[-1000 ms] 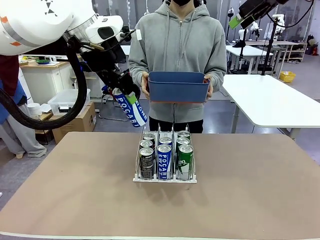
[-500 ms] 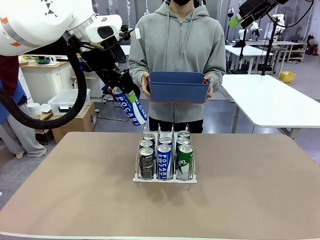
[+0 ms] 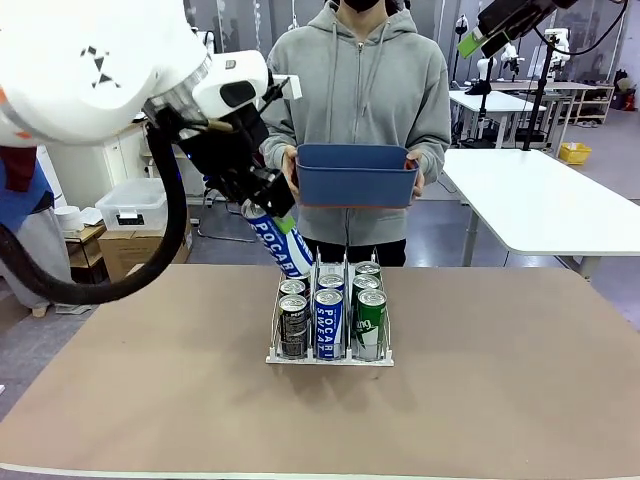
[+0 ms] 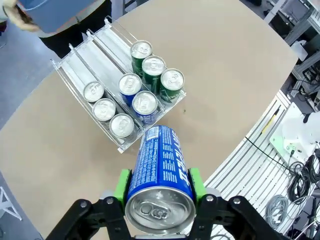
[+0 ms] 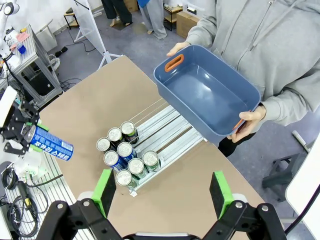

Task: Fill the beverage cans into the dispenser.
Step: Place the picked Ionic drink in the line of the Automatic Can Dispenser with the same cans.

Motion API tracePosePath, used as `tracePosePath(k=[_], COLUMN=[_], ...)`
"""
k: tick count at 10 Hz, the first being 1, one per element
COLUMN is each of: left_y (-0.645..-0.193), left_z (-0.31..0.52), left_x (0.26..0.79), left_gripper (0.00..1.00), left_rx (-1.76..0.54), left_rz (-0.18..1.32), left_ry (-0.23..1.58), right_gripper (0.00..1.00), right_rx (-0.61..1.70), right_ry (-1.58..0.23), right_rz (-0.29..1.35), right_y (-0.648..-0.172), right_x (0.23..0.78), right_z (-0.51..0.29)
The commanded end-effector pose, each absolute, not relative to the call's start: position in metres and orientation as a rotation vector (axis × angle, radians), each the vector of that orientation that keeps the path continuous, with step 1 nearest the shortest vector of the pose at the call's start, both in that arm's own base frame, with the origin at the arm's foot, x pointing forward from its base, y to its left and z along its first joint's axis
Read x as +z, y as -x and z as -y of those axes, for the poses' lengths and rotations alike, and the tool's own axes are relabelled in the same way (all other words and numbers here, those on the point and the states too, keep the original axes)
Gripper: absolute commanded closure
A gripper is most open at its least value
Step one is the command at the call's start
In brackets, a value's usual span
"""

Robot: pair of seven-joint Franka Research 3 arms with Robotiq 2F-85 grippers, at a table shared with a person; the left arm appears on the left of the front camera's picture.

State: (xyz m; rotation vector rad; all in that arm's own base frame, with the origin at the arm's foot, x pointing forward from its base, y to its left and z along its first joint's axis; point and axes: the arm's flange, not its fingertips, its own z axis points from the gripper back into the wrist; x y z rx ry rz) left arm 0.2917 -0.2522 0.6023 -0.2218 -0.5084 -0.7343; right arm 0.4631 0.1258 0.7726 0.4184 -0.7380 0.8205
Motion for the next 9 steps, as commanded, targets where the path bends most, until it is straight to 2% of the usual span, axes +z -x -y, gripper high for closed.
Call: tracePosePath(k=[1, 3, 9], left_y=[-0.277, -0.270, -0.295], left_z=[0.263, 0.277, 0.307], left_x=[0.582, 0.559, 0.501], left_gripper=[0.43, 0.43, 0.43], left_rx=[-0.763, -0.869, -0.901], left_rz=[0.549, 0.585, 0.548], left_ry=[0.284, 0.288, 0.246], right_gripper=[0.00, 0.00, 0.00], right_rx=[0.821, 0.821, 0.821], right_ry=[-0.429, -0.429, -0.429], right_rz=[0.740, 0.740, 0.740], right_y=[-0.461, -0.461, -0.461], right_x=[0.770, 0.770, 0.770], right_z=[-0.125, -0.125, -0.125])
